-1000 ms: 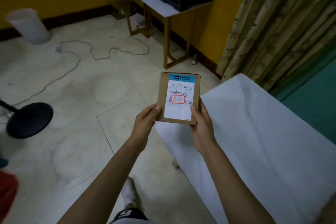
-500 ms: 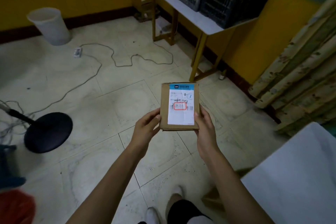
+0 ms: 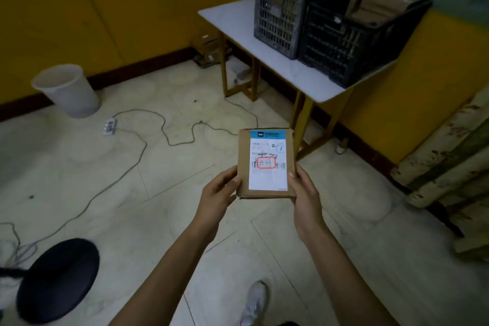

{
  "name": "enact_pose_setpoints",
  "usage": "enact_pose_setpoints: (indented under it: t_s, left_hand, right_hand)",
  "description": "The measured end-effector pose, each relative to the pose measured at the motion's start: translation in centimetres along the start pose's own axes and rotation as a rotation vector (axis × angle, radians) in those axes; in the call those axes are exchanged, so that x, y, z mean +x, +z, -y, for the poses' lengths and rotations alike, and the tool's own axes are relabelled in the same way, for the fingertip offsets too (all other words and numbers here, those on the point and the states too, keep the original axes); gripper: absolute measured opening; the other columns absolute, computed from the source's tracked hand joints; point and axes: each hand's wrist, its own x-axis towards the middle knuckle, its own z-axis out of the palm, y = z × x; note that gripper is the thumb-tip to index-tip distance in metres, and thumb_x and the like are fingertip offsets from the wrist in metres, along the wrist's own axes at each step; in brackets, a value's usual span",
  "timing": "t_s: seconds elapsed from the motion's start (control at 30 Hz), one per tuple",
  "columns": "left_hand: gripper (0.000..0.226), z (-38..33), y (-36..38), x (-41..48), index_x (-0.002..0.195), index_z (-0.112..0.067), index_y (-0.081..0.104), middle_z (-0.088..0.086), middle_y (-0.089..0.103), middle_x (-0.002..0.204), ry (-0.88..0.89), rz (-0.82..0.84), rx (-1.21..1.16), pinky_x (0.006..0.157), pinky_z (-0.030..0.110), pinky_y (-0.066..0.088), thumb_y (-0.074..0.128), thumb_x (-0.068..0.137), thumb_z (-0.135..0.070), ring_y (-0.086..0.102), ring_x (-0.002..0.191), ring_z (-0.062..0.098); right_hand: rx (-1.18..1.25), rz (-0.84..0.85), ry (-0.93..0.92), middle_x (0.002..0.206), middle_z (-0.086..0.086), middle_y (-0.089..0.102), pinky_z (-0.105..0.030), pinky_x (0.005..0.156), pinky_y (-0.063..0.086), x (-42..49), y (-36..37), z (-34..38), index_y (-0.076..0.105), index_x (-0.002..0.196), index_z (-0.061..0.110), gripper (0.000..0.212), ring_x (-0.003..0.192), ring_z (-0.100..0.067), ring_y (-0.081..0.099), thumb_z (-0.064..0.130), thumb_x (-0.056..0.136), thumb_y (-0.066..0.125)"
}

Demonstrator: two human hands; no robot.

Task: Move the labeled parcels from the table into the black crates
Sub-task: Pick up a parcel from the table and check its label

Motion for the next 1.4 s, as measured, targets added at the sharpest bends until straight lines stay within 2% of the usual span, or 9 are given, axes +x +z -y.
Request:
enact_pose_setpoints:
  t_s: [0.17,0.27,0.5,0.7,0.87,1.07,1.17,1.27,1.4]
  left_hand:
    - [0.024,-4.0,1.0,9.4,0.110,-0.041,0.062,-0.024,0.068,0.106,0.034,-0.002,-0.045,0.079,0.020,0.048,0.051,0.097,-0.025,0.062,0.100,-0.006]
    - [0.023,-5.6,2.3,15.2,0.111,-0.040,0.063,-0.024,0.069,0.105,0.038,0.015,-0.076,0.081,0.021,0.047,0.051,0.097,-0.026,0.062,0.099,-0.007]
    - [0.024,-9.9,5.9,32.6,0.115,-0.032,0.064,-0.015,0.071,0.106,0.084,0.154,-0.114,0.078,0.018,0.049,0.052,0.096,-0.023,0.064,0.100,-0.001]
    - [0.022,-16.1,10.3,48.3,0.111,-0.033,0.064,-0.017,0.071,0.104,0.120,0.340,-0.088,0.065,0.008,0.050,0.051,0.096,-0.024,0.064,0.094,-0.005]
    - [0.018,-20.0,15.4,56.5,0.103,-0.039,0.064,-0.022,0.070,0.101,0.157,0.465,-0.030,0.070,0.010,0.049,0.052,0.095,-0.027,0.063,0.094,-0.008]
    - [0.019,-23.3,24.0,64.6,0.109,-0.032,0.063,-0.013,0.071,0.104,0.173,0.628,0.000,0.072,0.019,0.054,0.055,0.094,-0.024,0.066,0.095,0.004]
    - [0.022,-25.9,29.2,68.8,0.112,-0.027,0.062,-0.007,0.069,0.110,0.207,0.648,0.023,0.082,0.022,0.054,0.053,0.096,-0.015,0.066,0.099,0.006]
    - [0.028,-27.9,34.0,72.9,0.122,-0.020,0.059,-0.004,0.067,0.114,0.240,0.663,0.108,0.082,0.019,0.054,0.053,0.096,-0.011,0.064,0.100,0.007]
    - [0.031,-28.4,38.6,77.7,0.126,-0.016,0.058,-0.005,0.065,0.112,0.287,0.630,0.365,0.072,0.010,0.048,0.054,0.096,-0.018,0.062,0.095,0.005]
  right_hand:
    - [0.018,-0.017,-0.026,0.109,0.020,0.070,-0.019,0.079,0.052,8.9,1.8,4.6,0.064,0.101,0.054,0.033,0.103,-0.001,0.066,0.023,0.098,0.052]
    - [0.037,-0.054,-0.045,0.112,0.017,0.070,-0.022,0.080,0.053,14.1,2.2,6.3,0.064,0.102,0.052,0.032,0.104,-0.004,0.066,0.021,0.097,0.054]
    - [0.076,-0.199,-0.168,0.107,0.021,0.071,-0.013,0.070,0.053,28.4,2.6,10.4,0.060,0.115,0.043,0.035,0.100,0.002,0.066,0.013,0.095,0.056]
    - [0.108,-0.344,-0.260,0.117,0.015,0.069,-0.019,0.071,0.056,40.7,2.8,15.8,0.059,0.117,0.044,0.034,0.105,-0.003,0.066,0.017,0.095,0.056]
    - [0.062,-0.514,-0.332,0.129,0.005,0.063,-0.042,0.094,0.053,47.0,1.1,19.2,0.054,0.131,0.028,0.039,0.117,-0.013,0.060,0.012,0.096,0.054]
    - [0.104,-0.622,-0.392,0.120,0.014,0.067,-0.029,0.086,0.057,54.8,-4.6,23.3,0.055,0.130,0.029,0.039,0.112,-0.008,0.063,0.011,0.095,0.054]
    - [0.026,-0.623,-0.382,0.120,0.014,0.065,-0.022,0.084,0.056,59.7,-9.1,27.4,0.057,0.125,0.030,0.034,0.106,-0.001,0.064,0.011,0.097,0.054]
    - [-0.054,-0.643,-0.319,0.101,0.027,0.065,-0.016,0.076,0.056,64.4,-13.2,30.6,0.059,0.115,0.031,0.027,0.090,0.009,0.064,0.011,0.098,0.053]
    - [-0.183,-0.602,-0.089,0.098,0.014,0.061,-0.027,0.081,0.053,69.9,-16.7,31.8,0.063,0.107,0.025,0.015,0.090,-0.006,0.061,0.017,0.098,0.054]
